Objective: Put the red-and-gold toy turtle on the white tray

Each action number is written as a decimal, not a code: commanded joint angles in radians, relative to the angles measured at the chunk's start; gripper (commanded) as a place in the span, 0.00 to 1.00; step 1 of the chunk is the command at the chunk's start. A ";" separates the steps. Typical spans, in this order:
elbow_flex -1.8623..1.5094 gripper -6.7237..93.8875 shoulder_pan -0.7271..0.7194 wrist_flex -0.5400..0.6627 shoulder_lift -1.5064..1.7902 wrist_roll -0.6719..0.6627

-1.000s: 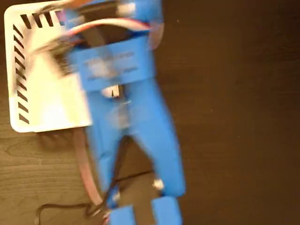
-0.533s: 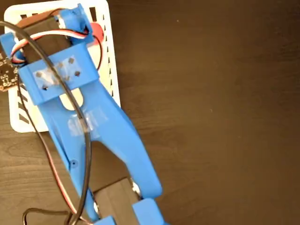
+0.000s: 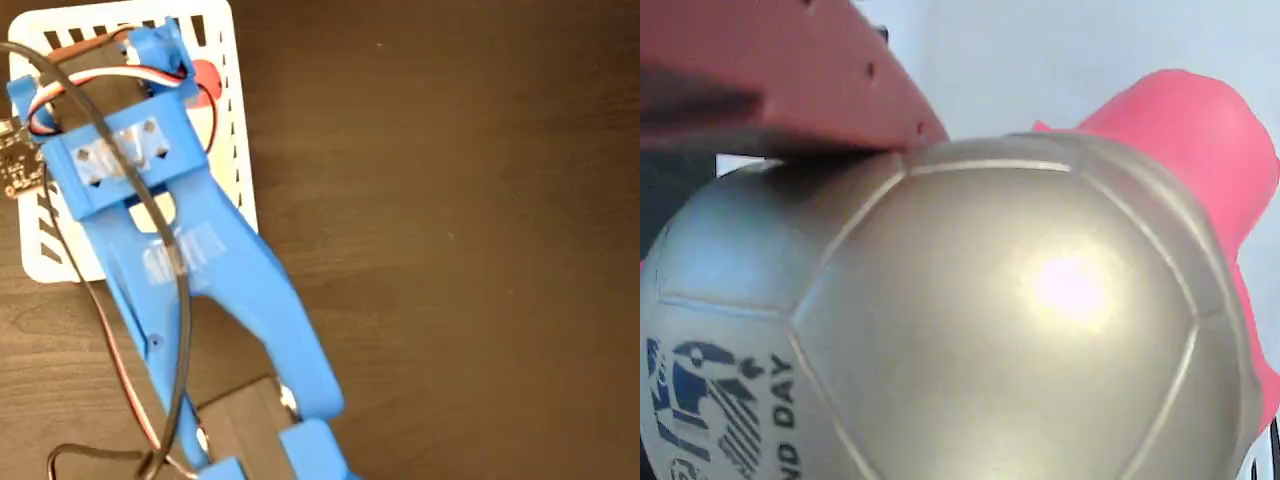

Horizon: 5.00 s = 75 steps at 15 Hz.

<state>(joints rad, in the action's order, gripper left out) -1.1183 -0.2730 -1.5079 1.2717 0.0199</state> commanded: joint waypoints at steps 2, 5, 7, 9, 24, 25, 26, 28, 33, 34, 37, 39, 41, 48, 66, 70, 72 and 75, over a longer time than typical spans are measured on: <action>0.021 0.07 -0.008 0.009 0.012 0.011; 0.038 0.07 -0.009 0.008 -0.014 0.011; 0.057 0.07 -0.008 0.006 -0.032 0.017; 0.061 0.08 -0.008 0.005 -0.043 0.015; 0.020 0.68 -0.034 -0.003 -0.052 0.011; 0.017 0.68 -0.035 -0.003 -0.051 0.008; 0.017 0.67 -0.035 -0.002 -0.046 0.008; 0.021 0.65 -0.031 0.000 -0.028 0.009; 0.011 0.07 0.000 0.038 0.167 0.081; 0.008 0.07 0.009 0.038 0.244 0.103; -0.236 0.07 0.089 0.209 0.620 0.141; -0.514 0.07 0.149 0.293 0.910 0.084; -0.842 0.07 0.187 0.391 1.180 0.031; -1.595 0.07 0.202 0.565 1.667 0.037; -1.801 0.07 0.179 0.233 1.976 0.017; -1.801 0.07 0.190 0.233 1.977 0.026; -1.801 0.07 0.189 0.233 1.977 0.023; -1.801 0.07 0.189 0.233 1.977 0.023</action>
<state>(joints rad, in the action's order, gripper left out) -2.9299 -0.0690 -1.2701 3.2398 0.0291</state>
